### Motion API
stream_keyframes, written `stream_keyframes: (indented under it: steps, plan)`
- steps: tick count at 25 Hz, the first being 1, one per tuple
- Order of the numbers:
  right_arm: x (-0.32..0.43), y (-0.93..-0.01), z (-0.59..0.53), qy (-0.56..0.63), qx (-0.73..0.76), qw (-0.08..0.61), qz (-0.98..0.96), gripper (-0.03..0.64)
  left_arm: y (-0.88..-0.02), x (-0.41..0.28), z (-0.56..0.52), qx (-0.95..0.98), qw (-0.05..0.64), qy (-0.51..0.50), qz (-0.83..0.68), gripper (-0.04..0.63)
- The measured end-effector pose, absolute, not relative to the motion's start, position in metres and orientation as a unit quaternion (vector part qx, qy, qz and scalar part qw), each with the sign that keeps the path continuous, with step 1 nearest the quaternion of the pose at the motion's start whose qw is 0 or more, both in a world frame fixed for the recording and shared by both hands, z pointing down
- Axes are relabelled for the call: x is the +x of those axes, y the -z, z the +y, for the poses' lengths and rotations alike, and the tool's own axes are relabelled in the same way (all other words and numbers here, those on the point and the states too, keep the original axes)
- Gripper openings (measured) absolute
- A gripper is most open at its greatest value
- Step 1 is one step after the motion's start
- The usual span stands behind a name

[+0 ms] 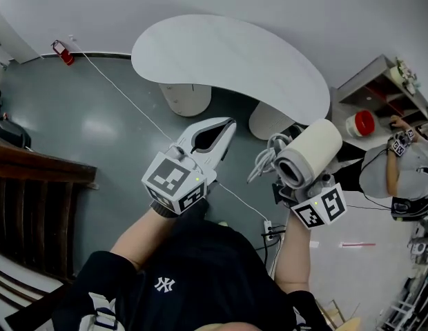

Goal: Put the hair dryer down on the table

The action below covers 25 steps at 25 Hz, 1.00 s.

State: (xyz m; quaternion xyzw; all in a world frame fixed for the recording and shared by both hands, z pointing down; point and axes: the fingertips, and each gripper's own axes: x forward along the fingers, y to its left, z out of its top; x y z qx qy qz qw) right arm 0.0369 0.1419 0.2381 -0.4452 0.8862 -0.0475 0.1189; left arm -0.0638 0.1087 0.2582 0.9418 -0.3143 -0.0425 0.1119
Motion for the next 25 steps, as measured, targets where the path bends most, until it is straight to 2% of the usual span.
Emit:
stream_keyframes:
  steps: [11, 25]
  plan:
    - [0.028, -0.249, 0.033, 0.056, -0.471, 0.112, 0.873, 0.184, -0.266, -0.075, -0.007, 0.948, 0.111, 0.032, -0.295, 0.000]
    - [0.073, -0.295, -0.120, 0.073, -0.432, 0.074, 0.896, 0.184, -0.300, -0.018, -0.144, 0.935, 0.114, 0.010, -0.335, 0.000]
